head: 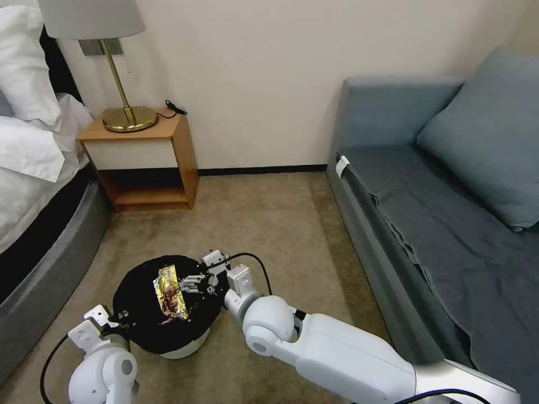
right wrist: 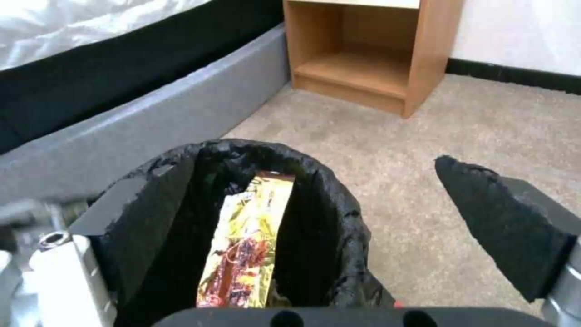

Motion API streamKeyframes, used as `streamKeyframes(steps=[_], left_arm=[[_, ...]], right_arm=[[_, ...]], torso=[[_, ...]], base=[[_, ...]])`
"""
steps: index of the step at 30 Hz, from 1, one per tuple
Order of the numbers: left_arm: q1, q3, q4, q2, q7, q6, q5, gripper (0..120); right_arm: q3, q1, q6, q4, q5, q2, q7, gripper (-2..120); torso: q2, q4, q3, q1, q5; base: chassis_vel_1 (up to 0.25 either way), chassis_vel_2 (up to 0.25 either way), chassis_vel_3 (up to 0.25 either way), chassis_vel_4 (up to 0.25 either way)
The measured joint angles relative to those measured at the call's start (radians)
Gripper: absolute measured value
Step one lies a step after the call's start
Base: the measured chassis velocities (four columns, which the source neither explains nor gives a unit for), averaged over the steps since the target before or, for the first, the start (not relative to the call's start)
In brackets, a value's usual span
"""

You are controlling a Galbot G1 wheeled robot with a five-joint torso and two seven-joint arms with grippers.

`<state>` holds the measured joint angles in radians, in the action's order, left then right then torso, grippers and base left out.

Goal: Pick up the trash bin, then pick up the garbage on the floor and place it into the trash bin.

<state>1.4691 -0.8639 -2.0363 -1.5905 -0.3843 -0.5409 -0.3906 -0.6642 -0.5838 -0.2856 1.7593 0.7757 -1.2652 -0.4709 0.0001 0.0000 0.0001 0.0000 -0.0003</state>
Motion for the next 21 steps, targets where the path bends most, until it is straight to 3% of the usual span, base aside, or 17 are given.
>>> streamKeyframes(steps=[2,3,4,5,6,8,10,11,12,16,19,21], left_arm=[[0.011,-0.007,-0.012,0.002,0.081,0.076,0.066,52],[0.011,-0.007,-0.012,0.002,0.081,0.076,0.066,52],[0.022,-0.015,-0.02,0.007,0.179,0.157,0.09,61],[0.027,-0.02,-0.023,0.01,0.231,0.198,0.094,64],[0.027,-0.02,-0.023,0.01,0.231,0.198,0.094,64],[0.041,-0.038,-0.025,0.021,0.367,0.304,0.1,75],[0.051,-0.051,-0.028,0.028,0.444,0.357,0.116,82],[0.051,-0.051,-0.028,0.028,0.444,0.357,0.116,82],[0.063,-0.059,-0.037,0.034,0.507,0.393,0.133,88],[0.073,-0.056,-0.052,0.042,0.538,0.418,0.142,98],[0.089,-0.028,-0.087,0.056,0.545,0.424,0.157,100],[0.092,-0.019,-0.092,0.059,0.545,0.425,0.16,100]], right_arm=[[0.006,-0.001,0.004,0.0,0.001,-0.001,0.001,100],[0.006,-0.001,0.004,0.0,0.001,-0.001,0.001,100],[0.024,-0.006,0.03,0.006,0.006,0.002,0.025,100],[0.039,-0.01,0.049,0.01,0.006,0.006,0.044,100],[0.039,-0.01,0.049,0.01,0.006,0.006,0.044,100],[0.108,-0.034,0.113,0.029,-0.033,0.027,0.112,100],[0.17,-0.062,0.136,0.048,-0.081,0.042,0.143,100],[0.17,-0.062,0.136,0.048,-0.081,0.042,0.143,100],[0.245,-0.098,0.143,0.071,-0.136,0.057,0.16,100],[0.348,-0.16,0.157,0.104,-0.198,0.073,0.171,100],[0.578,-0.302,0.176,0.191,-0.328,0.133,0.174,100],[0.633,-0.334,0.165,0.218,-0.363,0.147,0.161,100]], torso=[[0.0,0.0001,0.0,0.0,0.0002],[0.0,0.0001,0.0,0.0,0.0002],[0.0,0.0001,0.0,0.0,0.0002],[0.0,0.0001,0.0,0.0,0.0003],[0.0,0.0001,0.0,0.0,0.0003],[0.0,0.0001,0.0,0.0,0.0003],[0.0,-0.0002,0.0,0.0,0.0003],[0.0,-0.0002,0.0,0.0,0.0003],[0.0,0.0001,0.0,0.0,0.0004],[0.0,0.0,0.0,0.0,0.0005],[0.0,0.0,0.0,0.0,0.0007],[0.0,-0.0003,0.0,0.0,0.0006]], base=[[0.0,0.0,0.0,0.0],[0.0,0.0,0.0,0.0],[0.0,0.0,0.0,0.0],[0.0,0.0,0.0,0.0],[0.0,0.0,0.0,0.0],[0.0,0.0,0.0,0.0],[0.0,0.0,0.0,0.0],[0.0,0.0,0.0,0.0],[0.0,0.0,0.0,0.0],[0.0,0.0,0.0,0.0],[0.0,0.0,0.0,0.0],[0.0,0.0,0.0,0.0]])
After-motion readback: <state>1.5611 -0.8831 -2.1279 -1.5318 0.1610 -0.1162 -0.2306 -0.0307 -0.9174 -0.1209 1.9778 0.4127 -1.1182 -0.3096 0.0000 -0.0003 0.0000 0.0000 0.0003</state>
